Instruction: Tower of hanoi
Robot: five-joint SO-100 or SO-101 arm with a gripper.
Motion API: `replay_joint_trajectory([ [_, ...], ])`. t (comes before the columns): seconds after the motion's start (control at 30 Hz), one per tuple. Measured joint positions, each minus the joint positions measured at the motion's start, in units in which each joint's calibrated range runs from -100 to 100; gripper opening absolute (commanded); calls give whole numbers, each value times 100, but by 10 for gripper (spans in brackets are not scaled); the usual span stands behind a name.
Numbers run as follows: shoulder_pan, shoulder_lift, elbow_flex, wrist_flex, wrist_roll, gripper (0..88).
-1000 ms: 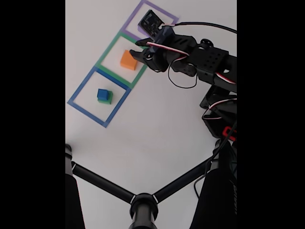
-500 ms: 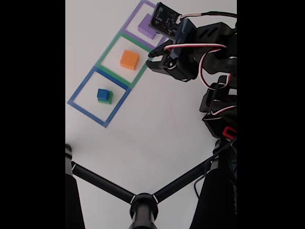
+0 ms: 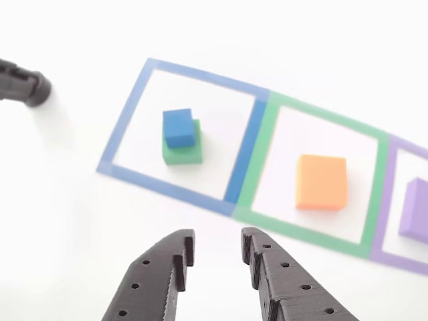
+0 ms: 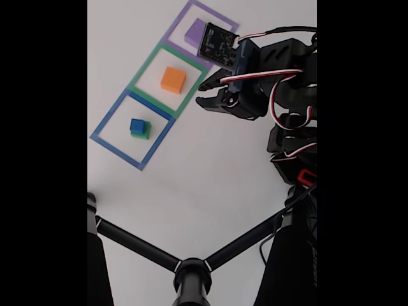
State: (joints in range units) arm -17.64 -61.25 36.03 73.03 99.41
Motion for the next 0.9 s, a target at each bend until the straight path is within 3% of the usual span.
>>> replay_joint_trajectory([
  [0.3,-262,557,1332,-1709,0,284],
  [0.9,123,2440,4238,-7552,0,368],
])
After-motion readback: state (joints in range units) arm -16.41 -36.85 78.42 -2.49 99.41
